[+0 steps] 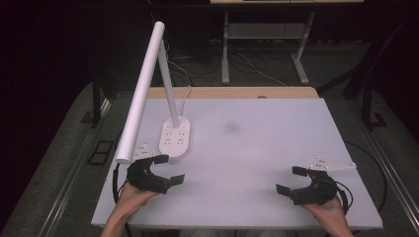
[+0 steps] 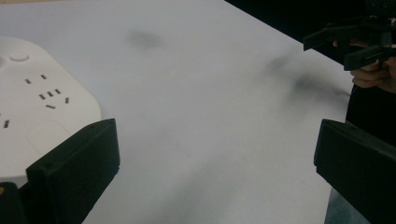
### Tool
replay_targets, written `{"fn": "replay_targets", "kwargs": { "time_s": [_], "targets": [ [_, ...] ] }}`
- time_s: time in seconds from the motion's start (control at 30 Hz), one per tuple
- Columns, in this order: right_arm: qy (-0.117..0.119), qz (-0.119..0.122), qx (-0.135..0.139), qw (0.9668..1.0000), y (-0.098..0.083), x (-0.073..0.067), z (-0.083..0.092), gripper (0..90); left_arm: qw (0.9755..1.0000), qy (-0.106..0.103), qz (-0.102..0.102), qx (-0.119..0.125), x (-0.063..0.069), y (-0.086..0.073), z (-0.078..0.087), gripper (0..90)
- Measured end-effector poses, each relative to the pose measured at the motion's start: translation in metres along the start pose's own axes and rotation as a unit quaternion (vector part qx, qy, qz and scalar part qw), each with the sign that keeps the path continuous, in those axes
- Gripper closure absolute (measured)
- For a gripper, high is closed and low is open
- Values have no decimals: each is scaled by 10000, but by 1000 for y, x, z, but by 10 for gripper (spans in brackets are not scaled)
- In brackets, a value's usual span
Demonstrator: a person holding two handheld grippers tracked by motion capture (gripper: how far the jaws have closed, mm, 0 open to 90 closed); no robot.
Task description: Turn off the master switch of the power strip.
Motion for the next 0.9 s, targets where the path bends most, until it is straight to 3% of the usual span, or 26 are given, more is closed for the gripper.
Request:
{"fn": "replay_targets", "kwargs": {
  "time_s": [0.9],
  "targets": [
    [-26,4,-21,10000,-1,1,0,3,9997,157,-17,-163,-28,21,13,0]
  ]
}}
Point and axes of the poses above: each handheld gripper's, and its own axes: z roughly backward along the jaws, y roughly out of its top, x roughly to its right, the point moved 5 cm from there along -z, roughly forward along the jaws, and after that the axes turned 12 degrees about -z, right-handed, at the moved point
